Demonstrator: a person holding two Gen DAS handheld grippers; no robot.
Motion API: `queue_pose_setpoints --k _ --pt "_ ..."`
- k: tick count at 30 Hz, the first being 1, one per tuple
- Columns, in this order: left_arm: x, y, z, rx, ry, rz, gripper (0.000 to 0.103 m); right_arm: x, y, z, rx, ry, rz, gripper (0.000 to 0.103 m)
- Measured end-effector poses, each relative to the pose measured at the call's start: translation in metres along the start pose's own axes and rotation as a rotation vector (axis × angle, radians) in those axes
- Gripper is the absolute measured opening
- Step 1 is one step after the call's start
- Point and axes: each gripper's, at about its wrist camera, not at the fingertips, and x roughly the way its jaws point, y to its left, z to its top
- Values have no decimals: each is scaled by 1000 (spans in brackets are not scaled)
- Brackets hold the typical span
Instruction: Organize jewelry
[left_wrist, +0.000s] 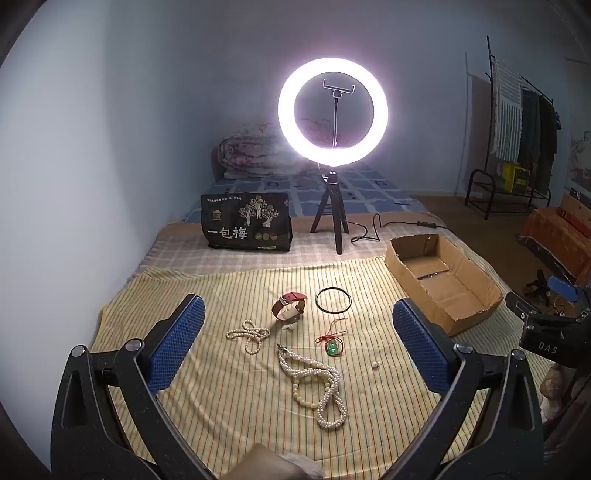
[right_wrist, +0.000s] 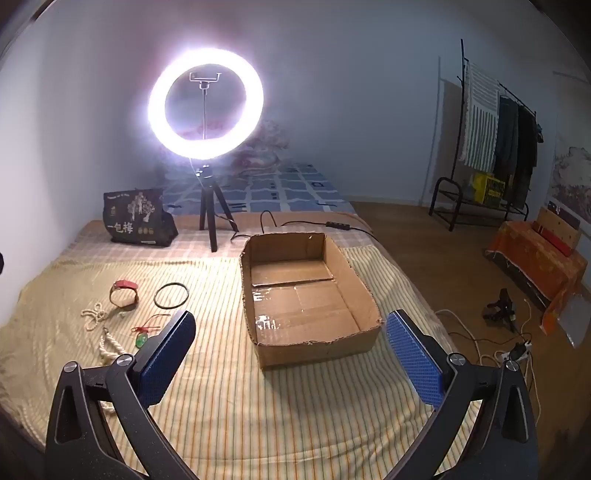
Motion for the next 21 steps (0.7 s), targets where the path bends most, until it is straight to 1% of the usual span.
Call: queue_pose_setpoints --k 2,3,10,21 --pt "4 -2 1 4 9 -2 103 2 0 0 -2 4 -1 102" --pt "2 -1 0 -6 -18 5 103 1 0 1 -2 -8 -10 102" --pt "8 -1 -1 -6 -21 2 103 1 2 1 -7 0 -17 102" --pt "-1 1 1 -9 -34 1 103 2 -1 0 -2 5 -16 102"
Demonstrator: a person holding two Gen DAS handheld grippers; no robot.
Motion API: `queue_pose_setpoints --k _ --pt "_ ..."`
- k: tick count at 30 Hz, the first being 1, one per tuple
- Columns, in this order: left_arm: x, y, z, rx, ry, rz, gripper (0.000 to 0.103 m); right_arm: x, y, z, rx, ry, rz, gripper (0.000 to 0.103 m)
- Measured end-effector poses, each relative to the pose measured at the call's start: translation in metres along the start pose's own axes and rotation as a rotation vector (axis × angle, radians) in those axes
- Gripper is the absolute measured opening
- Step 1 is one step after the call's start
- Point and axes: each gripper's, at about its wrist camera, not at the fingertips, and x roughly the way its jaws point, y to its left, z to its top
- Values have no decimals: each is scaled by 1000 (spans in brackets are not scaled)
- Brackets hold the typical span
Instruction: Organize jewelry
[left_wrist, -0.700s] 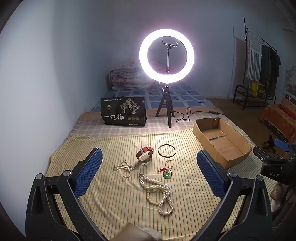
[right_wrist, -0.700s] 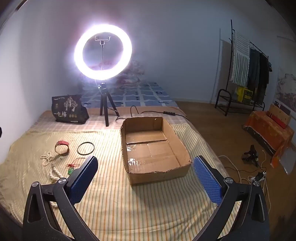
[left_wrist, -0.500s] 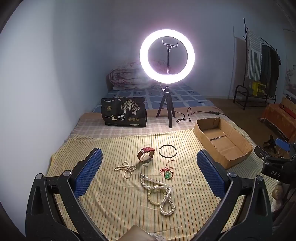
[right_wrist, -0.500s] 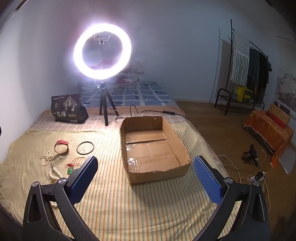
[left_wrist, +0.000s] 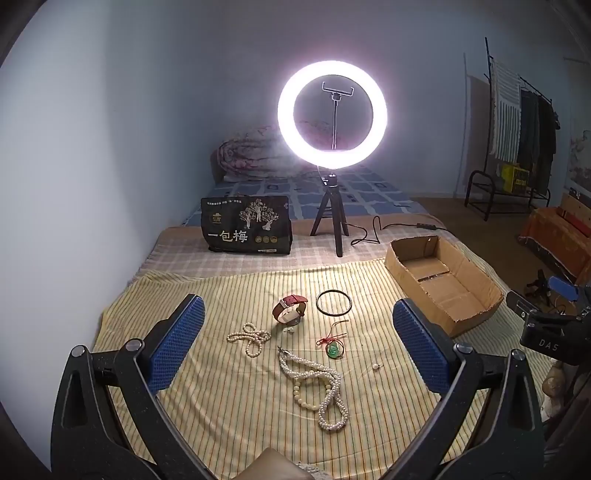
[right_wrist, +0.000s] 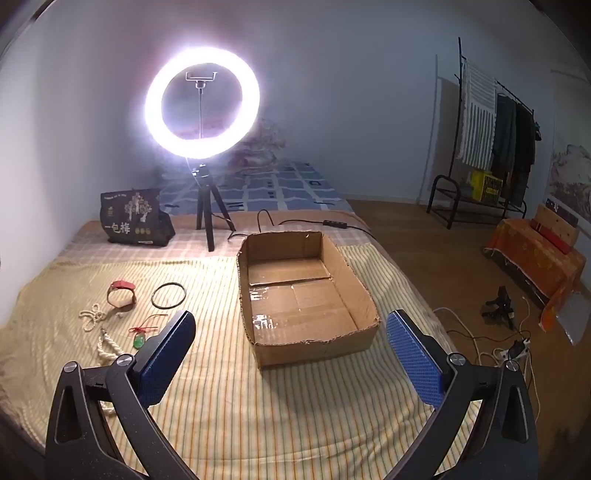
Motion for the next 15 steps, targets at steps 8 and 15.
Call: queue_pose_setpoints --k 8,15 --pt "-3 2 1 -1 -2 -2 103 0 1 1 1 1 -1 102" --pt "-3 1 1 0 -3 -3 103 -2 1 2 2 -1 -4 102"
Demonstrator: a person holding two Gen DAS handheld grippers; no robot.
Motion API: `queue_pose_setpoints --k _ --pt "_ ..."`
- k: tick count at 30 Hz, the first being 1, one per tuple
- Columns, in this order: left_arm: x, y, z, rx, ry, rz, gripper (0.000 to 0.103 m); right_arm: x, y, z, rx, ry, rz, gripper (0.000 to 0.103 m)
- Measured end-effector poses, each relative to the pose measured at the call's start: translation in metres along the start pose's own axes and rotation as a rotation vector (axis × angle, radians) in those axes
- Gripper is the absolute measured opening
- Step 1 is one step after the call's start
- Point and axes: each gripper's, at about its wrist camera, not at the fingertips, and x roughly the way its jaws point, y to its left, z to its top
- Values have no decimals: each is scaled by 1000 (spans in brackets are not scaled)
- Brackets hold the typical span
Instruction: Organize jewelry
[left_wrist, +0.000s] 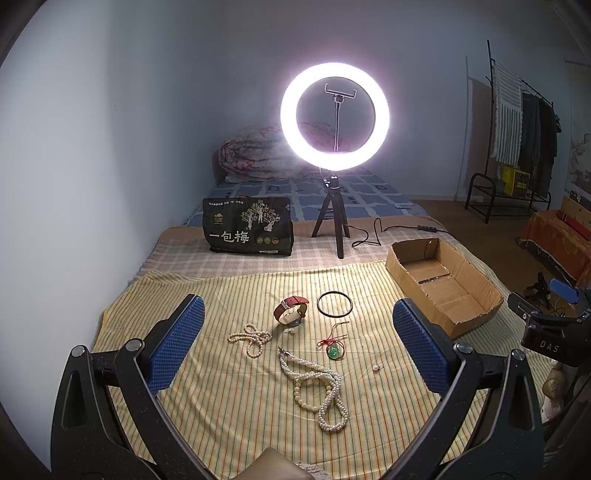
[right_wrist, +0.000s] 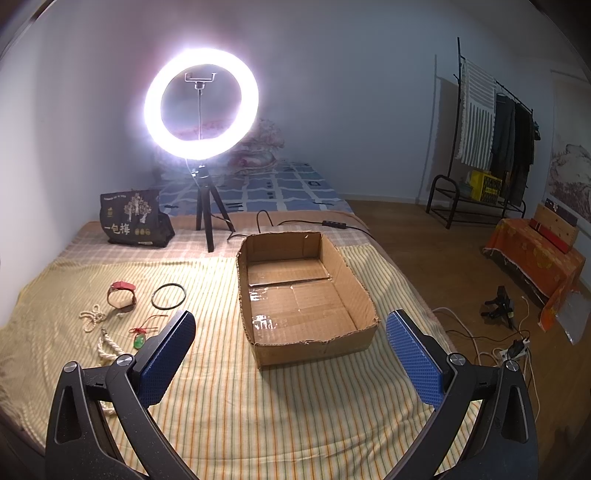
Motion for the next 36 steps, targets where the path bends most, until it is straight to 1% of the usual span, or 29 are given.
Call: queue_pose_setpoints --k 11,36 --pt "-6 0 7 -4 1 -5 103 -3 0 1 0 -3 -1 102" --pt "-7 0 7 -11 -1 -10 103 -2 2 2 -2 4 0 102"
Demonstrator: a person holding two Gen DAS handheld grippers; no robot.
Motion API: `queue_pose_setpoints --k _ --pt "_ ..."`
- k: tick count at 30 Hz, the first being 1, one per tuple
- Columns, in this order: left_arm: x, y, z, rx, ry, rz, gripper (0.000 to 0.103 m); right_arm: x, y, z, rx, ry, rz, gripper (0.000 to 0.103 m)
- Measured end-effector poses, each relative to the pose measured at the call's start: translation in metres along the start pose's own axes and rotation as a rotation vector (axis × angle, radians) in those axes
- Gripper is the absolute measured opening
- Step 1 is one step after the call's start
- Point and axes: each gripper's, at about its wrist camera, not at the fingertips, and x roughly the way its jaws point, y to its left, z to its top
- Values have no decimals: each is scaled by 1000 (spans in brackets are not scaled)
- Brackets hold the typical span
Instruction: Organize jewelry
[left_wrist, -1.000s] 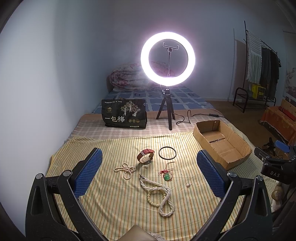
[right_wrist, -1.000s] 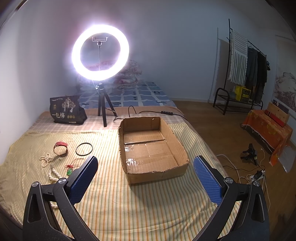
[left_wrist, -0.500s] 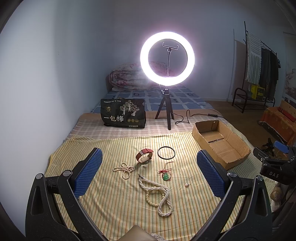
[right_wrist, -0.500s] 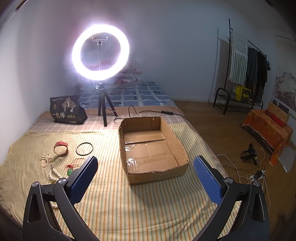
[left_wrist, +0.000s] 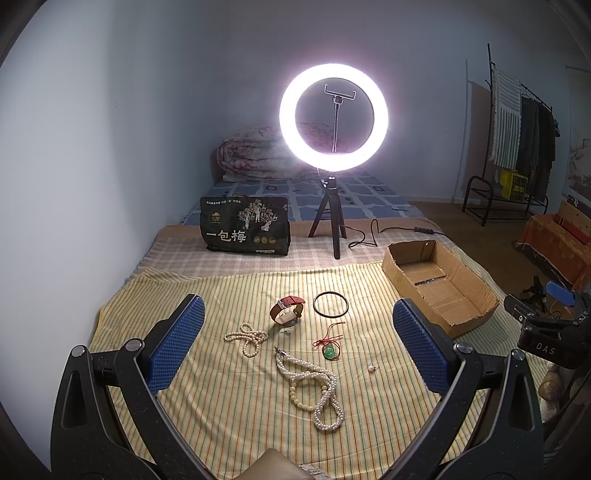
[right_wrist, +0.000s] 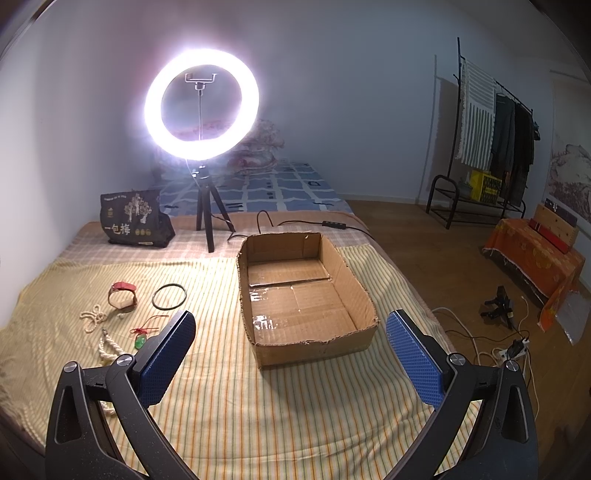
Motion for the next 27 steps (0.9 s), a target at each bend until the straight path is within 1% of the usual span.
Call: queue_pose_setpoints --k 21,27 --pt "-2 -4 0 -5 4 3 103 -1 0 0 2 0 0 102" --pt "5 5 -5 -9 19 16 103 0 2 0 -8 12 -10 102"
